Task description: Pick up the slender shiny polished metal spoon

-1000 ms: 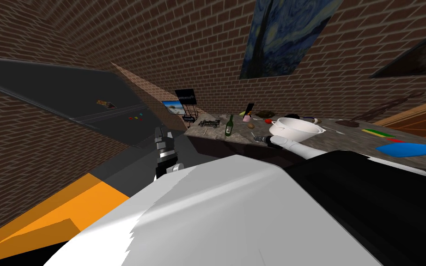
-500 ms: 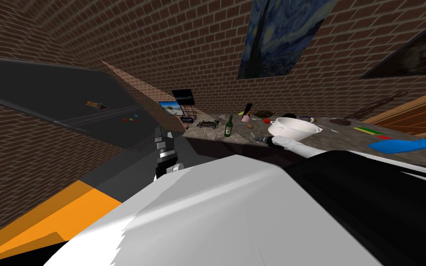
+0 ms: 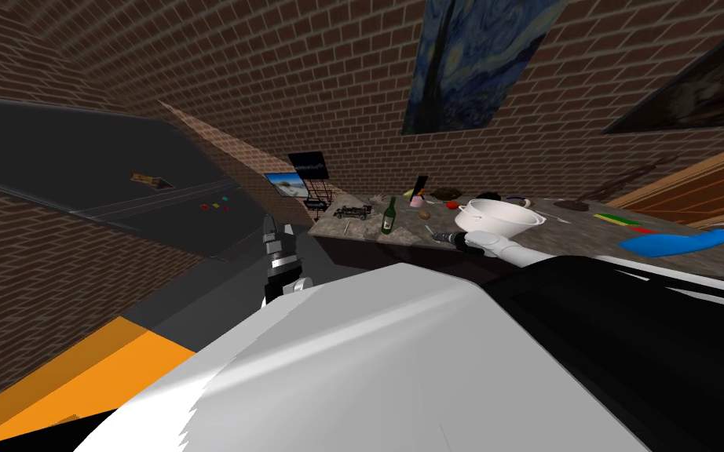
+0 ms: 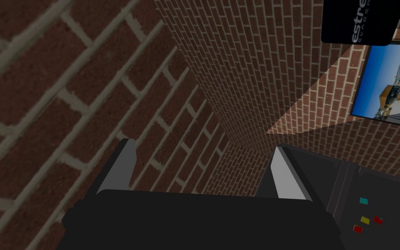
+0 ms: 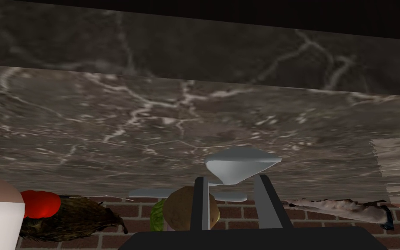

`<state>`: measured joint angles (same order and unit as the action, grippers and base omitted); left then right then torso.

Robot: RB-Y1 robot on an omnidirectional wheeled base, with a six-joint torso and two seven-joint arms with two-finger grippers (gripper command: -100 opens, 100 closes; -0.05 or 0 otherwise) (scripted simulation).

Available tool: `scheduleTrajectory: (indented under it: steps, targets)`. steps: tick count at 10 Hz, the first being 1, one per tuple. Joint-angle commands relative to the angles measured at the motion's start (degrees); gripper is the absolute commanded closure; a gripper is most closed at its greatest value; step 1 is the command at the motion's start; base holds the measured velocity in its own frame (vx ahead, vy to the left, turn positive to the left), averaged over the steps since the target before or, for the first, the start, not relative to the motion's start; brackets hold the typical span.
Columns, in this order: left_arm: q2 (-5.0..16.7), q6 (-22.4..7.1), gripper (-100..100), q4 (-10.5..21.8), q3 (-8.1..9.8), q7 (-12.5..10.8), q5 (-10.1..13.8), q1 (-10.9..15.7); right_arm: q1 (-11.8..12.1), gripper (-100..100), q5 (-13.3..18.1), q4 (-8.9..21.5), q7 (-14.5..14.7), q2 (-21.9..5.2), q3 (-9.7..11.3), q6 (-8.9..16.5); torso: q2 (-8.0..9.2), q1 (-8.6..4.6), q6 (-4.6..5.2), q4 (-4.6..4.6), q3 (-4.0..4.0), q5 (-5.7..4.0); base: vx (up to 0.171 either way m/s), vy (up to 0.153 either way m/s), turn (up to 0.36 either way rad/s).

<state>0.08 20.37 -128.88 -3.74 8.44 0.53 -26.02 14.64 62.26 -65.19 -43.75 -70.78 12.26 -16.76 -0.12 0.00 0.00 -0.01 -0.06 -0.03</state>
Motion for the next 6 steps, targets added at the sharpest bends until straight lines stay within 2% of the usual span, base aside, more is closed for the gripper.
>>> scheduleTrajectory:
  steps: [1,2,4,6]
  targets:
    - [0.00,0.00,0,0.00,0.00,0.00,0.00,0.00,0.04,100,-2.86,-0.23,1.92,-0.12,0.16,0.20,0.00,0.00,0.00,0.00,0.00,0.00,0.006,-0.004,0.028]
    - [0.00,0.00,0,0.00,0.00,0.00,0.00,0.00,1.67,100,-4.64,-1.52,4.13,-1.52,0.95,0.72,0.08,-0.04,-0.01,0.02,0.05,-0.01,0.048,0.003,-0.113]
    - [0.00,0.00,0,0.00,0.00,0.00,0.00,-0.01,1.67,100,-8.07,-1.52,7.40,-1.52,0.95,0.72,-0.01,-0.01,0.07,-0.01,-0.01,0.00,0.052,0.015,-0.062]
    - [0.00,0.00,0,0.00,0.00,0.00,0.00,0.00,1.67,100,-10.49,-1.52,8.17,-1.52,0.95,0.72,0.06,-0.03,-0.02,0.02,0.04,0.00,0.005,-0.002,0.019]
